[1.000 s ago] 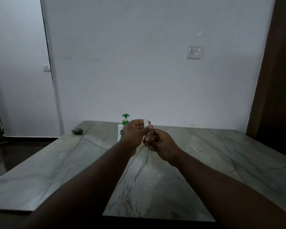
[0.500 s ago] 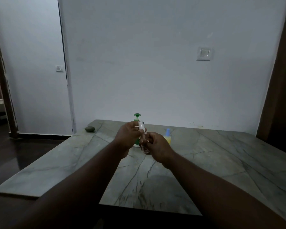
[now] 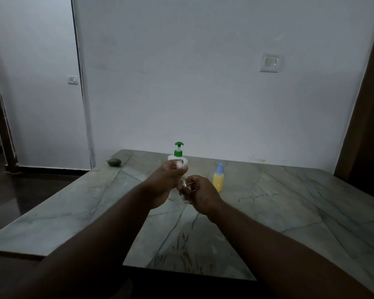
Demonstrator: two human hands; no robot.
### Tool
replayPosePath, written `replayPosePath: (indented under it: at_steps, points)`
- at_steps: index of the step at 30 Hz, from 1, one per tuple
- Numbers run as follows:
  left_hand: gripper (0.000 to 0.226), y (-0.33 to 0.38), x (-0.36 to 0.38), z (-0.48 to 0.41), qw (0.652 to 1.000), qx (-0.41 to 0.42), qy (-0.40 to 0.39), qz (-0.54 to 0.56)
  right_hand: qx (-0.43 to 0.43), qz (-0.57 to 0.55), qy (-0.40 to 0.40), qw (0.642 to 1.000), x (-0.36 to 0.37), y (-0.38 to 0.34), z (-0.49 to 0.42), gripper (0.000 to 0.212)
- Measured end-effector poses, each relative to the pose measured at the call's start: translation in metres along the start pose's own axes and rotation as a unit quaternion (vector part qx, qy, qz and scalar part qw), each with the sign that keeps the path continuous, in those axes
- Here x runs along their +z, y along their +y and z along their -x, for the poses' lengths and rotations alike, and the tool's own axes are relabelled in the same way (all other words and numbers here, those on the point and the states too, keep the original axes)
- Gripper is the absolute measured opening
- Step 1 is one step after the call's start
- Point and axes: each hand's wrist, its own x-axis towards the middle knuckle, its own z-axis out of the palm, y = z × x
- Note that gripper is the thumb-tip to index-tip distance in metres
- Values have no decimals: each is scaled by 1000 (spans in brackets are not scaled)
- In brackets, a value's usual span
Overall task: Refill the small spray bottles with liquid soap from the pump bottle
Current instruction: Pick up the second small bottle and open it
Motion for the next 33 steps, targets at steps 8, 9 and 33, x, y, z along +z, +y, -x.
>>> replayPosePath:
  at_steps: [8,9,33]
  points:
    - [30,-3,-6,-5,988,20,138,-73,-2,6,-17,1000,7,2,0,32]
    - [29,-4,-6,-6,986,23,153,-67,-3,12,-19,1000,8,1,0,34]
    - [31,-49,-96,24,803,57,183,-564,23,-15,4,1000,25,18,-15,29]
